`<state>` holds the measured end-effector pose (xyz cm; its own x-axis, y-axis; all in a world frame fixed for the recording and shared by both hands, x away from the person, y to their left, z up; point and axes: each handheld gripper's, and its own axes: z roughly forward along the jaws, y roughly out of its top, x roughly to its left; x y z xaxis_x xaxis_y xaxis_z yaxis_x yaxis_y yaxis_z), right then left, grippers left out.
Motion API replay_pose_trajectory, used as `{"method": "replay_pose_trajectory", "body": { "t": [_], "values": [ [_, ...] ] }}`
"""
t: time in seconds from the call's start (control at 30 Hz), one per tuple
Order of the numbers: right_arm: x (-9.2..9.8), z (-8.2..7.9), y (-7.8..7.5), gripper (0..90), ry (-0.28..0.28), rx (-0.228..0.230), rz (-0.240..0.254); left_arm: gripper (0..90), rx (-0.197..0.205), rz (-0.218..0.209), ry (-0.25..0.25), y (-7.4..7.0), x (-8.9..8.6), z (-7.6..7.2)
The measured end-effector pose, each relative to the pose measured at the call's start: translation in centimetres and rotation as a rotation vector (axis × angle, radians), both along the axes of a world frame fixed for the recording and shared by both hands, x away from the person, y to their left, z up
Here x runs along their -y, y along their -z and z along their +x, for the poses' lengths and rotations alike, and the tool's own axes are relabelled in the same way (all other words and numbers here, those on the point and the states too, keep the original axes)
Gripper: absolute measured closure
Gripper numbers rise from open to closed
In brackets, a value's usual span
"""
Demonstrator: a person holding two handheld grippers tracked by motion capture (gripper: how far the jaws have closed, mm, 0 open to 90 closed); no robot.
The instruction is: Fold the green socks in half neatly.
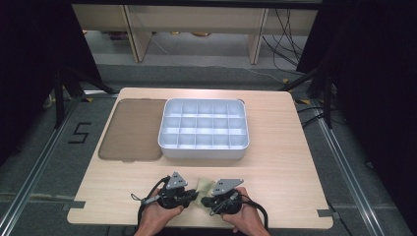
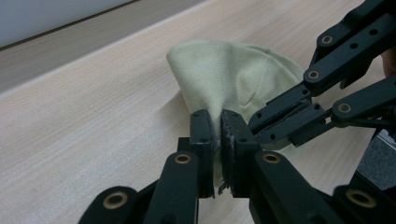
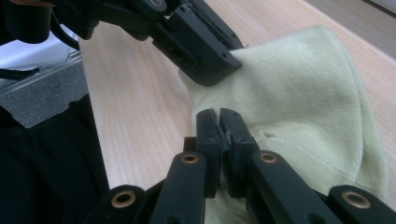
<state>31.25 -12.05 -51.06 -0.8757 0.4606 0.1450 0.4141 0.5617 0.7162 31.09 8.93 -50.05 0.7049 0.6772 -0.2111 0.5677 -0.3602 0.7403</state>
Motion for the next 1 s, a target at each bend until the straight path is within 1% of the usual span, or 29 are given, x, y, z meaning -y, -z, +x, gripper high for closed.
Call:
{"method": "replay_pose_trajectory", "body": {
  "t": [0.07,0.1,0.13,0.17,0.2,0.23,0.27,0.3,0.33,0.37,0.4,0.43,0.47,0.5,0.57,0.6,0.63,0.67,0.7,0.73,0.77,0.8,0.83,0.87,0.9,0.97,1.0],
  "values": [
    [0.1,0.1,0.0,87.0,-0.005,0.013,0.006,83.3,0.003,0.004,-0.008,0.0,0.0,0.0],
    [0.2,0.1,-0.3,86.9,0.007,0.013,0.012,83.3,0.016,0.014,0.003,-0.2,0.0,-0.1],
    [0.5,0.3,-0.6,86.9,0.019,0.028,0.024,83.3,0.016,0.007,0.004,-0.1,0.0,-0.1],
    [0.7,0.6,-0.9,87.0,0.035,0.037,0.035,83.3,0.019,0.019,0.016,-0.2,-0.1,-0.1],
    [0.9,0.8,-1.1,86.9,0.052,0.045,0.052,83.3,0.019,0.013,0.009,-0.2,0.0,-0.1],
    [1.1,1.2,-1.3,86.9,0.065,0.064,0.048,83.3,0.026,0.01,0.008,-0.2,0.1,-0.2],
    [1.3,1.7,-1.5,86.9,0.089,0.071,0.047,83.3,0.03,0.027,0.015,-0.3,0.1,-0.2],
    [1.4,2.2,-1.6,87.0,0.106,0.079,0.04,83.3,0.04,0.029,0.014,-0.4,0.2,-0.3],
    [1.4,2.7,-1.5,87.0,0.117,0.089,0.022,83.3,0.043,0.041,0.02,-0.4,0.2,-0.4],
    [1.4,3.0,-1.3,87.0,0.12,0.086,0.018,83.3,0.048,0.045,0.024,-0.5,0.3,-0.4],
    [1.5,3.2,-1.0,87.1,0.128,0.091,-0.001,83.3,0.046,0.048,0.026,-0.5,0.4,-0.4],
    [1.4,3.4,-0.7,87.2,0.132,0.097,-0.026,83.3,0.043,0.03,0.014,-0.4,0.6,-0.5],
    [1.4,3.6,-0.5,87.3,0.133,0.099,-0.035,83.4,0.047,0.047,0.022,-0.4,0.5,-0.4],
    [1.5,3.7,-0.5,87.2,0.135,0.095,-0.03,83.4,0.05,0.054,0.023,-0.4,0.5,-0.4],
    [1.8,3.7,-0.7,87.0,0.152,0.098,-0.04,83.4,0.058,0.057,0.028,-0.5,0.4,-0.4],
    [2.1,3.7,-0.9,86.9,0.161,0.092,-0.027,83.3,0.062,0.053,0.028,-0.5,0.3,-0.3],
    [2.4,3.8,-1.1,86.9,0.158,0.092,-0.01,83.3,0.06,0.039,0.022,-0.5,0.3,-0.3],
    [2.6,3.7,-1.4,86.8,0.16,0.098,0.005,83.3,0.059,0.05,0.03,-0.6,0.2,-0.3],
    [2.7,3.6,-1.6,86.8,0.152,0.102,0.018,83.3,0.059,0.04,0.013,-0.6,0.2,-0.3],
    [3.0,3.2,-2.1,86.6,0.159,0.097,0.021,83.3,0.065,0.036,0.018,-0.6,0.2,-0.3],
    [3.2,2.9,-2.2,86.5,0.147,0.1,0.035,83.4,0.067,0.038,0.015,-0.6,0.1,-0.3],
    [3.4,2.4,-2.4,86.4,0.136,0.085,0.048,83.3,0.071,0.044,0.019,-0.7,0.0,-0.3],
    [3.6,2.0,-2.4,86.3,0.137,0.089,0.052,83.3,0.072,0.045,0.021,-0.7,0.0,-0.3],
    [3.7,1.5,-2.4,86.1,0.136,0.074,0.047,83.3,0.073,0.044,0.02,-0.7,0.0,-0.4],
    [3.8,1.2,-2.3,85.9,0.131,0.062,0.043,83.3,0.079,0.055,0.015,-0.7,0.0,-0.4],
    [4.0,0.7,-2.1,85.5,0.119,0.06,0.026,83.2,0.067,0.042,0.012,-0.8,0.0,-0.5],
    [4.1,0.6,-2.0,85.5,0.119,0.057,0.008,83.2,0.072,0.043,0.018,-0.8,-0.1,-0.5]
  ]
}}
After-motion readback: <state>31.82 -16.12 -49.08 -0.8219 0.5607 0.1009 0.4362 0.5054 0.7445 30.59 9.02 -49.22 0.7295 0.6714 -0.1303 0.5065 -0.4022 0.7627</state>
